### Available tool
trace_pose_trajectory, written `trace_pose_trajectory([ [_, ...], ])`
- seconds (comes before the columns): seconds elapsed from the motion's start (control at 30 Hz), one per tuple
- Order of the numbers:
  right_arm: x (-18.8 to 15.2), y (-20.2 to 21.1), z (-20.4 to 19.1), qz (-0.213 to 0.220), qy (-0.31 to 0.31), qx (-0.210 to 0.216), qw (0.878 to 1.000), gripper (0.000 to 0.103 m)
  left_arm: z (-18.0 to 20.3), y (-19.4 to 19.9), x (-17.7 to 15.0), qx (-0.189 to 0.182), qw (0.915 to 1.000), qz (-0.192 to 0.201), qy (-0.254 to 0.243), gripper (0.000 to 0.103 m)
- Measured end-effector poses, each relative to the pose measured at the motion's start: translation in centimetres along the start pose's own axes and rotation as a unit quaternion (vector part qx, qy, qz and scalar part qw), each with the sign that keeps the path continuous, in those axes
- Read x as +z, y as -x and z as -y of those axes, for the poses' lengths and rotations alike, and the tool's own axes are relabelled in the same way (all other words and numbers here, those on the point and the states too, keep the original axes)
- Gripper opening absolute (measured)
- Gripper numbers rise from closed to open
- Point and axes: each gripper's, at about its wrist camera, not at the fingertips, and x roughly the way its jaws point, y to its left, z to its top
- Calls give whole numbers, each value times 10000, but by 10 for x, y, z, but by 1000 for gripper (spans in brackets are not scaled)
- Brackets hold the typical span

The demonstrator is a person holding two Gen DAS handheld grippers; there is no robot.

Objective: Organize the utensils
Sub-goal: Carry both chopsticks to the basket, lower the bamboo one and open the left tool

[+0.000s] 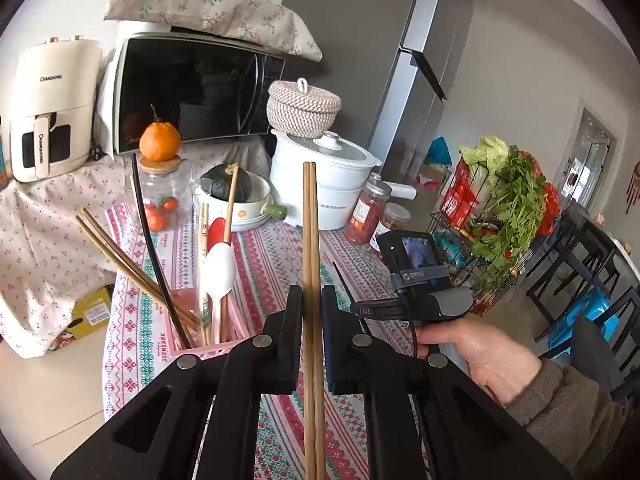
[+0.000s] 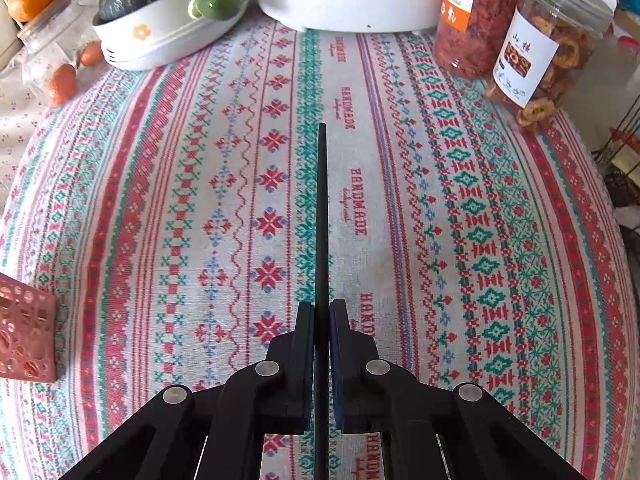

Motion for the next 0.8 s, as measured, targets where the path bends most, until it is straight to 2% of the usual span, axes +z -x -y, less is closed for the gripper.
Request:
trace_pose_trajectory([
  [0.17,-1,42,-18,579,53,350,9977,5,-4,2,2,-55,9999,50,76,9],
  [0.27,1,70,-33,1045,131,603,9926,5,-7,6,5,-61,9998,130,130,9],
  [0.4,-5,99,-45,1492,304,730,9856,5,-15,10,8,-97,9993,235,272,9],
  [0.63,-14,140,-53,2242,526,930,9687,5,-28,24,14,-158,9971,533,513,9],
  [0.8,-20,163,-62,2828,705,1044,9509,5,-48,33,25,-127,9926,870,843,9],
])
